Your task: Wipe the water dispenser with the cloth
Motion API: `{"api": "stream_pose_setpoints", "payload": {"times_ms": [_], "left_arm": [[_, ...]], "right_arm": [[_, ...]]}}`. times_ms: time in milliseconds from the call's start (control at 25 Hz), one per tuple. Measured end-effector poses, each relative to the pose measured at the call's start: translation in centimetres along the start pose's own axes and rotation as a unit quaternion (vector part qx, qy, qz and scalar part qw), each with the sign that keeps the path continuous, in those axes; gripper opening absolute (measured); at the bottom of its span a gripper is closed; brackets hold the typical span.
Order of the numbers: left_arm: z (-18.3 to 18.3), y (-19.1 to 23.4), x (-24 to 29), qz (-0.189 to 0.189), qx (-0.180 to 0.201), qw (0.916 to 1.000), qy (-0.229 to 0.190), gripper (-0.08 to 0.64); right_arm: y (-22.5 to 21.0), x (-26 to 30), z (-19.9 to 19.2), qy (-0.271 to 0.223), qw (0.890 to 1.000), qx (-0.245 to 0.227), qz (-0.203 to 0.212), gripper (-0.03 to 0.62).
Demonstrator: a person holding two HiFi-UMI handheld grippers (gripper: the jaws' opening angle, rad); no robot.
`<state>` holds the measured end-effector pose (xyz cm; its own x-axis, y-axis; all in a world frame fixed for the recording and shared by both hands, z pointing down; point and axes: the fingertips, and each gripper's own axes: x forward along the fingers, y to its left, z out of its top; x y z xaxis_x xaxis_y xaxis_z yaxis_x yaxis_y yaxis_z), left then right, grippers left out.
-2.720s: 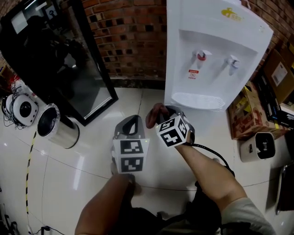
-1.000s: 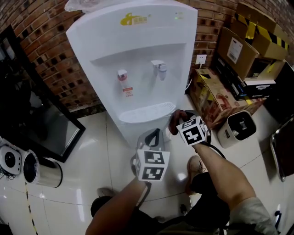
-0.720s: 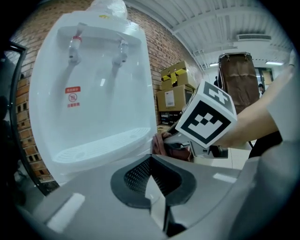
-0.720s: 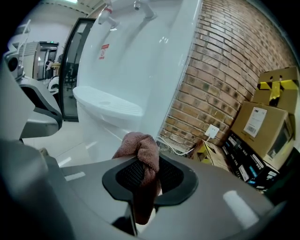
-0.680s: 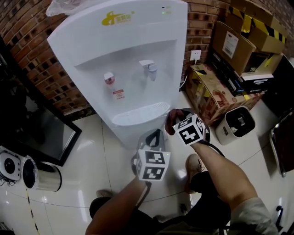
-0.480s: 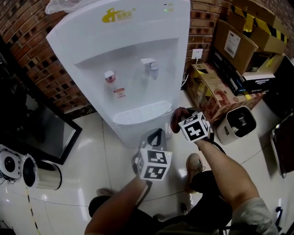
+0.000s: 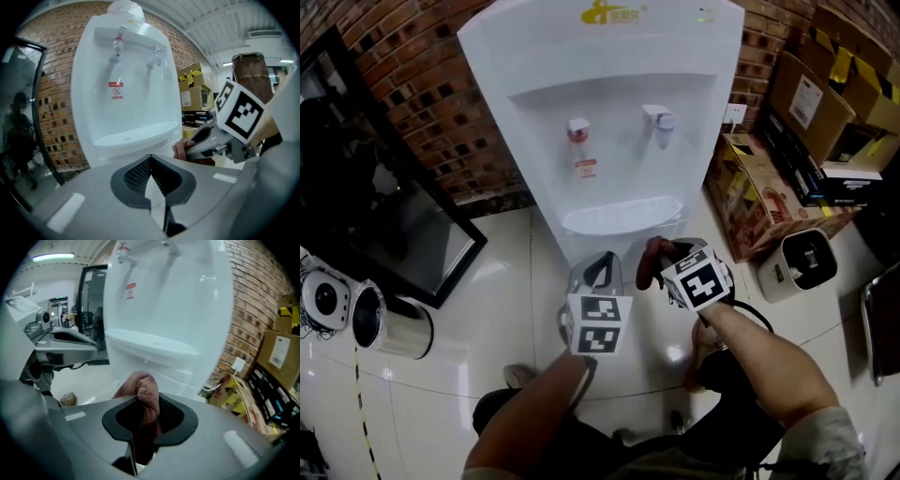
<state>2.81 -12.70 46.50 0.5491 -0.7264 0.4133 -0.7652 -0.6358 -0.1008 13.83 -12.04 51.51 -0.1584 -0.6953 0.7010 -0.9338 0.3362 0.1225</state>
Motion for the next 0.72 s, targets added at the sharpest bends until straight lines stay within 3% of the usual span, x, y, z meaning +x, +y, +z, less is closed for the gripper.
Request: {"api": "stream_pose_setpoints", "payload": {"times_ms": [200,360,520,720], "left_arm": [[-1.1,6.9,-2.6,0.089,-0.043,0.9951,-0.003,0.0],[-1.7,11.1,-5.1,0.149,-0.064,0.9867,-0.013,0.0],[-3.4,13.0,-7.4,0.165,-0.074,0.9836,0.0,0.0],[-5.2,14.4,-10.4,0.179,-0.097,0.9791,0.008,0.0]], "right_arm": [[8.9,1.6,3.3,-0.027,0.996,-0.05,0.071,0.084],[13.6,4.0,5.9,-0.046,0.992,-0.055,0.102,0.084],[16.6,7.0,7.0,-0.036,0.993,-0.039,0.11,0.084],[18.1,10.8,6.8,-0.011,0.994,-0.054,0.093,0.084]]}}
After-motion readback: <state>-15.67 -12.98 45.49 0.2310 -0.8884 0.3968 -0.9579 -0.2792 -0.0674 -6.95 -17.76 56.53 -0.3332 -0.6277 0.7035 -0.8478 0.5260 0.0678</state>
